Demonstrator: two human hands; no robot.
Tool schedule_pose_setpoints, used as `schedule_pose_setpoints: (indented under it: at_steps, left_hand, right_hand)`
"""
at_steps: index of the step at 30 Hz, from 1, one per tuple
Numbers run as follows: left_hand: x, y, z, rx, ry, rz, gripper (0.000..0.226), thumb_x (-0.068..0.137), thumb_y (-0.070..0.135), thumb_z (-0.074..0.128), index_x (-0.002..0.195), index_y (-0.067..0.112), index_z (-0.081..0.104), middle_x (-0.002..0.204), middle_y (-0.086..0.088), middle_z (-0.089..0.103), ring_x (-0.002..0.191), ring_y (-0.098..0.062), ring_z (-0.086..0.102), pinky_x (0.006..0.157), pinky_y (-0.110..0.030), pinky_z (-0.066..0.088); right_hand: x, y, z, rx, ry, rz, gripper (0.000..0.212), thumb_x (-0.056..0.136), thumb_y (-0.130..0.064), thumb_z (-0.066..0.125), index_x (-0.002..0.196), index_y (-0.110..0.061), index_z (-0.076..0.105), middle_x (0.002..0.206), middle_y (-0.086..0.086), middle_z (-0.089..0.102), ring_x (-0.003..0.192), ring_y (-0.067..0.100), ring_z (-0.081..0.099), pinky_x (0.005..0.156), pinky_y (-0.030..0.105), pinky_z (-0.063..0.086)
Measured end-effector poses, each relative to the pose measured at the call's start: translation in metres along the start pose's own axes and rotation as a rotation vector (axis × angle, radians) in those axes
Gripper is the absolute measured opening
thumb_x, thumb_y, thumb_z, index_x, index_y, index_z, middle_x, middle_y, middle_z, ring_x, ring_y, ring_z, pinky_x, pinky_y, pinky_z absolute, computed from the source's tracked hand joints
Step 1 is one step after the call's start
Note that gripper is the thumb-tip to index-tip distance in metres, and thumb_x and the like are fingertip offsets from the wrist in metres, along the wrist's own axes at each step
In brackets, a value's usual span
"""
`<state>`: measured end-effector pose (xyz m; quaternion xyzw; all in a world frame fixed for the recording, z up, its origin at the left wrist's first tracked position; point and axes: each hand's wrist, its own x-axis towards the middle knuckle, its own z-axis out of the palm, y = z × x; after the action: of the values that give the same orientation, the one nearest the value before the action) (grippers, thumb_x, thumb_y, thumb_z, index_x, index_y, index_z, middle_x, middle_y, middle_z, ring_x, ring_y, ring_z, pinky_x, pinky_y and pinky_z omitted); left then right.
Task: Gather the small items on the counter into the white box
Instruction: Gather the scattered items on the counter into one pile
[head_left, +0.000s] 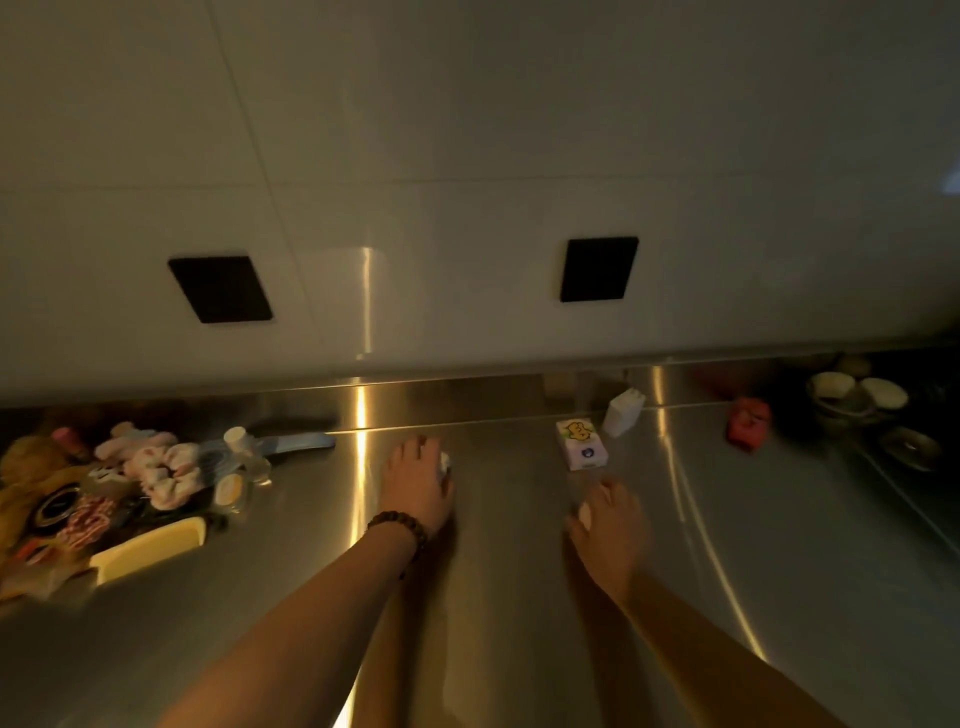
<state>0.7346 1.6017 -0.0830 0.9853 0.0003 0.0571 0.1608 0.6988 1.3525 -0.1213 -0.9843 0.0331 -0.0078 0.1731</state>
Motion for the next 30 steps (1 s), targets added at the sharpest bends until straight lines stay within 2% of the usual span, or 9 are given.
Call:
schedule_pose_setpoints:
  at_steps: [4, 7, 11, 14, 17, 21, 25, 30]
  left_hand:
    - [0.015, -0.006, 0.012, 0.051, -0.116, -0.045, 0.060, 0.088, 0.041, 0.049, 0.141, 0.021, 0.032, 0.149, -0.010, 0.028, 0.137, -0.029, 0.022, 0.110, -0.040, 0.025]
    - [0.020, -0.012, 0.020, 0.071, -0.207, -0.085, 0.064, 0.088, 0.047, 0.048, 0.145, 0.027, 0.025, 0.154, -0.009, 0.018, 0.141, -0.031, 0.014, 0.111, -0.042, 0.022]
    - [0.019, -0.022, 0.021, -0.007, -0.136, -0.053, 0.050, 0.088, 0.038, 0.052, 0.134, 0.022, 0.041, 0.133, -0.007, 0.044, 0.120, -0.028, 0.037, 0.099, -0.035, 0.034]
    - [0.009, -0.033, 0.014, -0.041, -0.098, -0.052, 0.049, 0.086, 0.037, 0.055, 0.131, 0.023, 0.044, 0.127, -0.006, 0.049, 0.114, -0.027, 0.040, 0.096, -0.034, 0.036]
    - [-0.008, -0.054, -0.001, -0.067, -0.031, -0.080, 0.050, 0.083, 0.040, 0.056, 0.129, 0.025, 0.044, 0.125, -0.004, 0.048, 0.114, -0.025, 0.040, 0.095, -0.034, 0.038]
    - [-0.036, -0.100, -0.028, -0.046, 0.056, -0.154, 0.047, 0.082, 0.043, 0.055, 0.126, 0.029, 0.044, 0.122, -0.001, 0.047, 0.113, -0.022, 0.040, 0.095, -0.033, 0.038]
    - [-0.079, -0.168, -0.061, -0.019, 0.141, -0.253, 0.050, 0.080, 0.043, 0.057, 0.126, 0.027, 0.045, 0.122, -0.002, 0.047, 0.112, -0.023, 0.041, 0.095, -0.035, 0.038]
    - [-0.154, -0.273, -0.103, 0.063, 0.168, -0.419, 0.053, 0.080, 0.043, 0.056, 0.128, 0.023, 0.048, 0.120, -0.005, 0.048, 0.108, -0.027, 0.044, 0.091, -0.037, 0.039]
  right_hand:
    - [0.007, 0.010, 0.007, -0.028, 0.028, 0.008, 0.048, 0.088, -0.045, 0.055, 0.132, -0.026, 0.050, 0.141, 0.004, 0.043, 0.130, 0.024, 0.038, 0.108, 0.039, 0.032]
    - [0.012, 0.015, 0.008, 0.027, -0.042, 0.126, 0.057, 0.086, -0.053, 0.056, 0.136, -0.028, 0.044, 0.150, 0.008, 0.027, 0.137, 0.030, 0.026, 0.112, 0.044, 0.028]
    - [0.015, 0.014, 0.005, -0.002, -0.080, 0.164, 0.062, 0.082, -0.058, 0.058, 0.137, -0.034, 0.040, 0.154, 0.007, 0.020, 0.137, 0.031, 0.024, 0.110, 0.046, 0.031]
    - [0.015, 0.002, 0.005, -0.023, -0.134, 0.160, 0.064, 0.082, -0.060, 0.058, 0.137, -0.035, 0.038, 0.151, 0.005, 0.022, 0.135, 0.030, 0.026, 0.109, 0.043, 0.031]
    - [0.012, -0.034, 0.013, 0.099, -0.125, 0.042, 0.062, 0.083, -0.052, 0.062, 0.136, -0.028, 0.042, 0.148, 0.006, 0.028, 0.134, 0.028, 0.028, 0.109, 0.041, 0.031]
    - [0.001, -0.113, 0.027, 0.173, -0.079, -0.233, 0.050, 0.080, -0.046, 0.065, 0.125, -0.028, 0.055, 0.136, 0.003, 0.042, 0.122, 0.023, 0.040, 0.099, 0.035, 0.040]
    - [-0.021, -0.204, 0.050, 0.221, -0.173, -0.445, 0.050, 0.078, -0.052, 0.062, 0.124, -0.033, 0.055, 0.134, -0.003, 0.041, 0.122, 0.018, 0.038, 0.100, 0.032, 0.042]
    - [-0.063, -0.313, 0.089, 0.230, -0.274, -0.649, 0.053, 0.074, -0.059, 0.055, 0.124, -0.039, 0.054, 0.137, -0.007, 0.041, 0.122, 0.017, 0.038, 0.099, 0.035, 0.043]
